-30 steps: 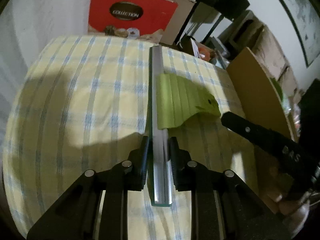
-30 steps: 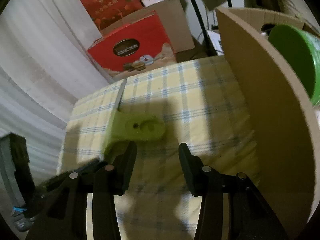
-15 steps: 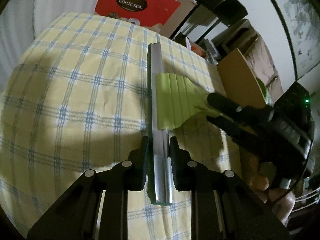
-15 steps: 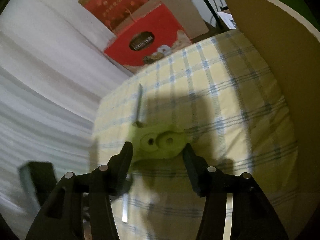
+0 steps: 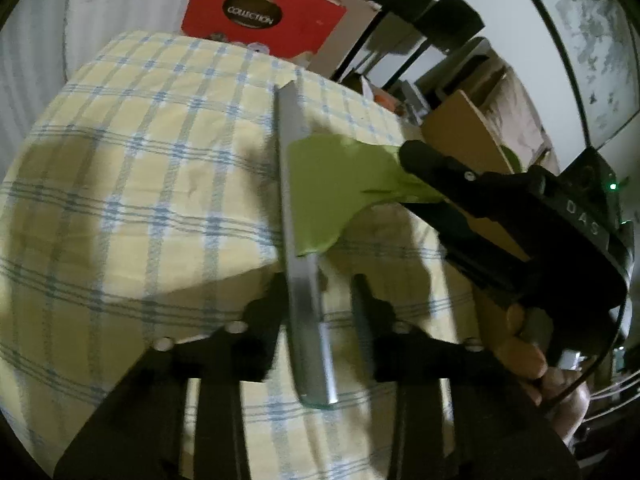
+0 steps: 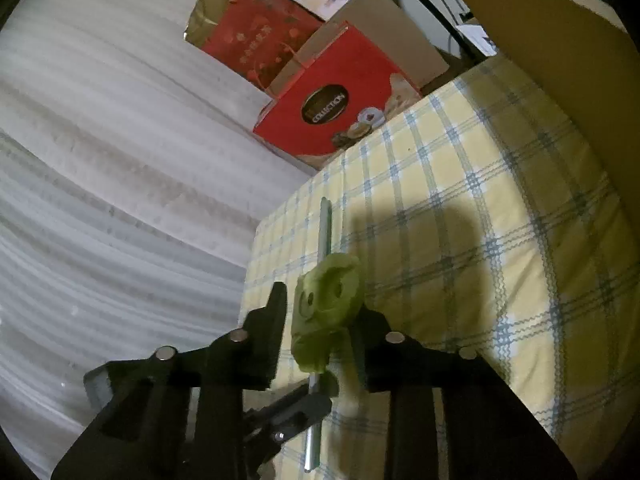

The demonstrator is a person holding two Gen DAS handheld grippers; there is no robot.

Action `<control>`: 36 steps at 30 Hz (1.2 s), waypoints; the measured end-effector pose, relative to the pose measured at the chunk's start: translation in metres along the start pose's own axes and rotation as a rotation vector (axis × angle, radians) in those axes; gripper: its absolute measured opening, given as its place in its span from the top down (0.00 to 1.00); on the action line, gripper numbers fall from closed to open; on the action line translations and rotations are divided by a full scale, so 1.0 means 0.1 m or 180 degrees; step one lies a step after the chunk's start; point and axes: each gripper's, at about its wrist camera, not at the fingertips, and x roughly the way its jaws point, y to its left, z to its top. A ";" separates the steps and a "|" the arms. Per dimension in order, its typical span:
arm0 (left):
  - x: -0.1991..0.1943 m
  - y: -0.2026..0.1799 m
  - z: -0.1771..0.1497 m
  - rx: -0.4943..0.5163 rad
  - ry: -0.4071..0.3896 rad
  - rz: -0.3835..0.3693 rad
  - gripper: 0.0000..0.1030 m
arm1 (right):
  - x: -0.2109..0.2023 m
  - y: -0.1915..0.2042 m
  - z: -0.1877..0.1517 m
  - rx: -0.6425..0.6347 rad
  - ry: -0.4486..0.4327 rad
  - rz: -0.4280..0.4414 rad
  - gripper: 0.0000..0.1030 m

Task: Organize objects
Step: 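Lift the green scraper off the table with both grippers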

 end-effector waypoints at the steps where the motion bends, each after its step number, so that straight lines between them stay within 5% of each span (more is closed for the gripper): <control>1: 0.01 -0.03 0.00 0.0034 -0.0014 0.0046 0.62 | -0.01 0.01 0.00 -0.0018 -0.0015 0.0008 0.73; 7: 0.06 -0.19 -0.01 0.0238 -0.0118 0.0359 0.62 | -0.05 0.12 -0.02 -0.0140 -0.0066 0.0121 0.80; 9: 0.07 -0.22 -0.04 0.0359 -0.0160 0.0576 0.85 | -0.04 0.17 -0.04 -0.0188 -0.0056 0.0125 0.81; 10: 0.08 -0.23 -0.05 0.0437 -0.0175 0.0670 0.86 | -0.03 0.18 -0.05 -0.0213 -0.0047 0.0123 0.81; 23: 0.04 -0.29 -0.19 0.0474 -0.0323 0.0738 0.87 | 0.07 -0.01 -0.08 0.0084 0.0094 0.0175 0.83; 36: -0.22 -0.37 -0.23 0.0452 -0.0505 0.0663 0.94 | -0.20 0.27 -0.10 -0.0145 -0.0065 0.0249 0.88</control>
